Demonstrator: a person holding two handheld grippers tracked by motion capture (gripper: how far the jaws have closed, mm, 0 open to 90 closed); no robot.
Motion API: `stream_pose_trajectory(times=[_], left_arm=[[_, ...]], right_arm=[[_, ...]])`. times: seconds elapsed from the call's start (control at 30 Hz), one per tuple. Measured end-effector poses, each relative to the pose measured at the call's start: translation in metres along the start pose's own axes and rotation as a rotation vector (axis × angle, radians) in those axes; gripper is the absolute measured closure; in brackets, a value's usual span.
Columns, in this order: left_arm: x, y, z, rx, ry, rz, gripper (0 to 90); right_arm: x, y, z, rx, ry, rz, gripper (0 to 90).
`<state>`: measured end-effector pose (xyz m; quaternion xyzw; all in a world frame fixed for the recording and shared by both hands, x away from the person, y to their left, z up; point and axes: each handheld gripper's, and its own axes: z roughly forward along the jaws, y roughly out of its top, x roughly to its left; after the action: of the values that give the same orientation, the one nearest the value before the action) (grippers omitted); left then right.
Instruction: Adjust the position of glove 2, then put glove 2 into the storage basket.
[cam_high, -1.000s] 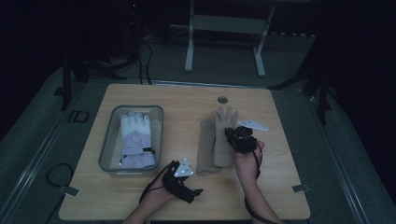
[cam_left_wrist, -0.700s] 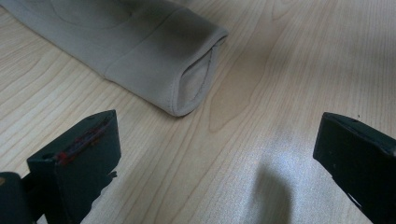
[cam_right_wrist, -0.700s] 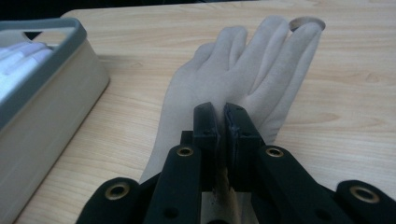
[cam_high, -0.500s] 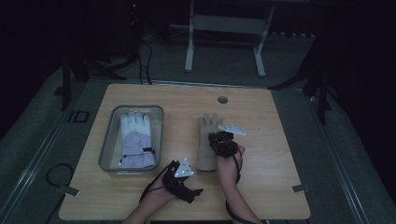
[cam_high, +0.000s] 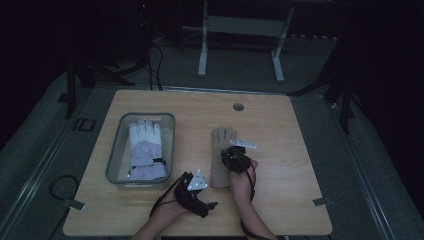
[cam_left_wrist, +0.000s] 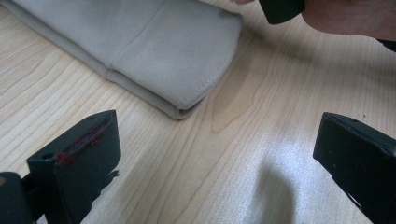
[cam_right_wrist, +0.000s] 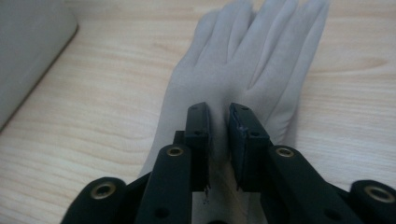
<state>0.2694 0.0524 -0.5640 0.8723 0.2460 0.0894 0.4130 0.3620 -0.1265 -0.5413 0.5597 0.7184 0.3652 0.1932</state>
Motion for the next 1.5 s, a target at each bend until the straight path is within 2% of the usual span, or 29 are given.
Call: stream_pose_trajectory(times=[0.13,0.23,0.27,0.3,0.33,0.4,0.43,0.47,0.5,0.53,0.57,0.6,0.67,0.7,0.73,0.77,0.8,0.83,0.87,0.9,0.93,0.97,1.07,1.17,1.23,1.27,1.3,1.4,1.5], left_arm=[[0.000,-0.001,0.000,0.003,-0.002,0.006,0.7],[0.000,-0.002,0.003,0.023,-0.018,0.008,0.7],[0.000,-0.002,0.003,0.023,-0.018,0.008,0.7],[0.000,-0.002,0.005,0.046,-0.028,0.018,0.8],[0.000,-0.002,0.005,0.046,-0.028,0.018,0.8],[0.000,-0.002,0.006,0.047,-0.039,0.020,0.8],[0.000,-0.002,0.005,0.034,-0.056,0.016,0.8],[0.000,-0.002,0.005,0.034,-0.056,0.016,0.8],[0.000,-0.001,0.005,0.035,-0.073,-0.002,0.8],[0.000,-0.001,0.005,0.035,-0.073,-0.002,0.8],[-0.002,0.001,0.005,0.039,-0.074,-0.008,0.8],[-0.002,0.001,0.005,0.039,-0.074,-0.008,0.8],[-0.004,0.003,0.005,0.031,-0.062,0.011,0.9],[-0.006,0.005,0.004,0.020,-0.053,0.012,2.9],[-0.006,0.005,0.004,0.020,-0.053,0.012,3.0],[-0.008,0.007,0.003,0.007,-0.054,0.017,3.1],[-0.008,0.007,0.003,0.007,-0.054,0.017,3.4],[-0.008,0.008,0.003,0.004,-0.050,0.016,3.4],[-0.008,0.009,0.004,0.009,-0.048,0.012,3.4],[-0.008,0.010,0.005,0.030,-0.049,0.010,4.0],[-0.008,0.010,0.005,0.030,-0.049,0.010,4.0],[-0.009,0.011,0.006,0.060,-0.036,-0.007,4.0],[-0.009,0.012,0.008,0.079,-0.034,-0.027,4.0],[-0.009,0.014,0.007,0.081,-0.023,-0.016,4.0],[-0.010,0.017,0.005,0.071,-0.005,-0.004,4.1],[-0.010,0.017,0.005,0.071,-0.005,-0.004,4.6],[-0.009,0.019,0.002,0.041,-0.012,-0.002,4.8],[-0.007,0.021,0.000,0.026,0.007,0.011,7.0],[-0.004,0.027,-0.002,-0.017,0.004,0.021,10.1]], right_arm=[[0.000,-0.002,0.004,0.013,0.010,-0.019,71.9],[-0.003,0.003,-0.003,0.013,0.045,-0.039,55.0],[-0.003,0.003,-0.003,0.013,0.045,-0.039,55.0],[-0.005,0.007,-0.010,0.000,0.053,-0.052,44.7],[-0.005,0.007,-0.010,0.000,0.053,-0.052,44.7],[-0.010,0.012,-0.016,-0.011,0.095,-0.065,33.4],[-0.016,0.015,-0.022,-0.007,0.139,-0.081,20.8],[-0.016,0.015,-0.022,-0.007,0.139,-0.081,20.8],[-0.023,0.018,-0.027,-0.001,0.174,-0.110,16.2],[-0.023,0.018,-0.027,-0.001,0.174,-0.110,16.2],[-0.031,0.019,-0.033,-0.003,0.221,-0.125,14.6],[-0.031,0.019,-0.033,-0.003,0.221,-0.125,14.6],[-0.038,0.019,-0.037,0.021,0.255,-0.159,15.2],[-0.045,0.018,-0.039,0.009,0.300,-0.188,15.6],[-0.045,0.018,-0.039,0.009,0.300,-0.188,15.6],[-0.051,0.016,-0.041,0.005,0.311,-0.239,14.2],[-0.051,0.016,-0.041,0.005,0.311,-0.239,14.2],[-0.055,0.014,-0.042,0.004,0.330,-0.272,14.0],[-0.055,0.014,-0.042,0.004,0.330,-0.272,14.0],[-0.059,0.012,-0.043,0.038,0.336,-0.279,14.4],[-0.059,0.012,-0.043,0.038,0.336,-0.279,14.4],[-0.062,0.011,-0.045,0.052,0.346,-0.280,14.2],[-0.066,0.010,-0.046,0.051,0.362,-0.272,13.9],[-0.067,0.010,-0.047,0.050,0.374,-0.275,12.8],[-0.068,0.011,-0.047,0.058,0.401,-0.267,10.7],[-0.068,0.011,-0.047,0.058,0.401,-0.267,10.7],[-0.068,0.012,-0.047,0.063,0.383,-0.274,13.6],[-0.070,0.014,-0.046,0.063,0.399,-0.276,14.2],[-0.076,0.022,-0.042,0.053,0.375,-0.265,21.1]])
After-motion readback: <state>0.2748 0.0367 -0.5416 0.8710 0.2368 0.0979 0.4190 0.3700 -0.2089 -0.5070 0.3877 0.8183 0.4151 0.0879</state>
